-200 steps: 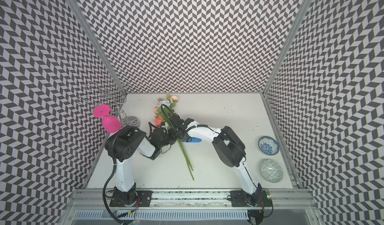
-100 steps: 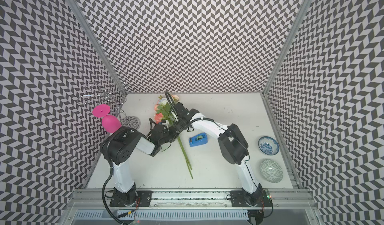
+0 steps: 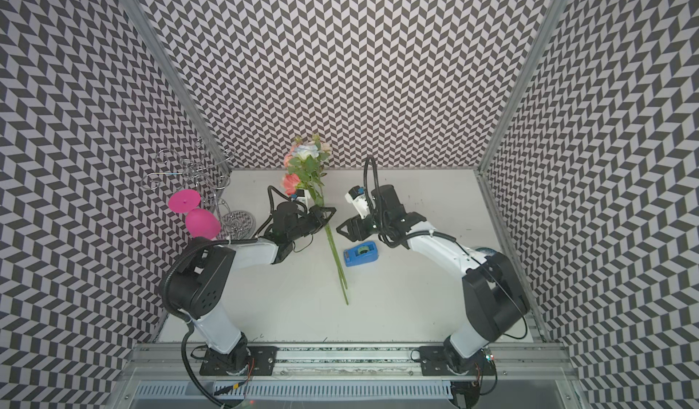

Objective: Wrap bouquets with tape
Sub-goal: Tear off the tape using the Tape Cutter, then wrap the tape around the bouquet.

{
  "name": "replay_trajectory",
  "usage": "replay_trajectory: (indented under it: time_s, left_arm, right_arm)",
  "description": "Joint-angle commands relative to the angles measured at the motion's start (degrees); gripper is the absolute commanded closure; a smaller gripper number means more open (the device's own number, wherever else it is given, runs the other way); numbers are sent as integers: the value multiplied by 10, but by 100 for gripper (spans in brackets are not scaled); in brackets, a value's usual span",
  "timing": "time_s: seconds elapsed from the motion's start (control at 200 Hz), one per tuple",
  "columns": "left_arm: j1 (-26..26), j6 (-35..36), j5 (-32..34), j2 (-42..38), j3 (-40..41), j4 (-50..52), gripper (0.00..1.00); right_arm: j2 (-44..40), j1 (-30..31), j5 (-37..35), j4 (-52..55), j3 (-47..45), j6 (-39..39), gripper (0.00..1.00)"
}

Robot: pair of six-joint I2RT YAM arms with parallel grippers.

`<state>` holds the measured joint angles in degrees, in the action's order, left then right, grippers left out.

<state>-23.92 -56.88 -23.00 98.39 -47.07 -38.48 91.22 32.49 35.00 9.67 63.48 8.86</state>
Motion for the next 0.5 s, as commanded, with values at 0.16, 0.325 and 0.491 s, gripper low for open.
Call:
replay_trajectory:
  time_s: [0.16,0.325,0.491]
  left_arm:
    - [-6,25,-48,-69,-31,0,100]
    - [-12,1,-51,-94,-24,-26,100]
    - [-15,-8,-56,-104,-35,-34,100]
  right_arm:
    - [11,12,133,-242,-66,114,36]
    - [40,13,151,-334,-80,165,36]
    - [56,13,167,-377,-88,183,37]
